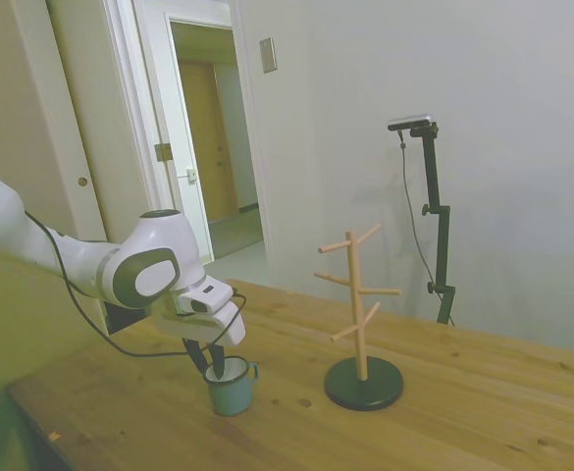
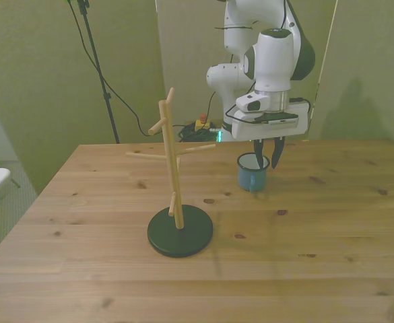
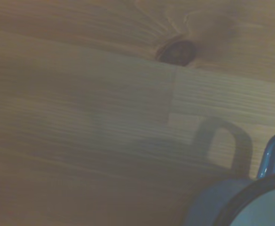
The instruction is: Unload the mug
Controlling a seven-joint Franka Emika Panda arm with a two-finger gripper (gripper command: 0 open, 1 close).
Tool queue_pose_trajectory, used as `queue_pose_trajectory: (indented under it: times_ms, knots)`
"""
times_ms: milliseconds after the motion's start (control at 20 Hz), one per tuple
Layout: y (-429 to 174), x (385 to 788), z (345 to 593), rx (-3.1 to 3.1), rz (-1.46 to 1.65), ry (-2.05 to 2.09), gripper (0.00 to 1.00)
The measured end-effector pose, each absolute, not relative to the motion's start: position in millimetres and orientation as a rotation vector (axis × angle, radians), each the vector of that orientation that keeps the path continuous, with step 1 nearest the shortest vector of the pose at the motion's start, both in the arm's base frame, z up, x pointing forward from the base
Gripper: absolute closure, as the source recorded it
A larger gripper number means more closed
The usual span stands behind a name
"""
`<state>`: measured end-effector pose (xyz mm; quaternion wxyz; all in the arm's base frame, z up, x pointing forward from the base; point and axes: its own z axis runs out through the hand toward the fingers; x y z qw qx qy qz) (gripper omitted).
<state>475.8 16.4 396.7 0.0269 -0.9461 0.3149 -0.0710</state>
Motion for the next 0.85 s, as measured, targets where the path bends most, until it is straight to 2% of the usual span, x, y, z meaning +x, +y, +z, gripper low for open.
queue_pose_trajectory:
  times_ms: [350, 650, 850]
  knots:
    - [11.2, 474.6, 412.4, -2.917, -0.210, 0.998, 0.00]
    - [22.1, 458.5, 447.2, -2.919, -0.239, 1.004, 0.00]
    - [37.9, 431.3, 465.4, -2.967, -0.131, 0.986, 0.00]
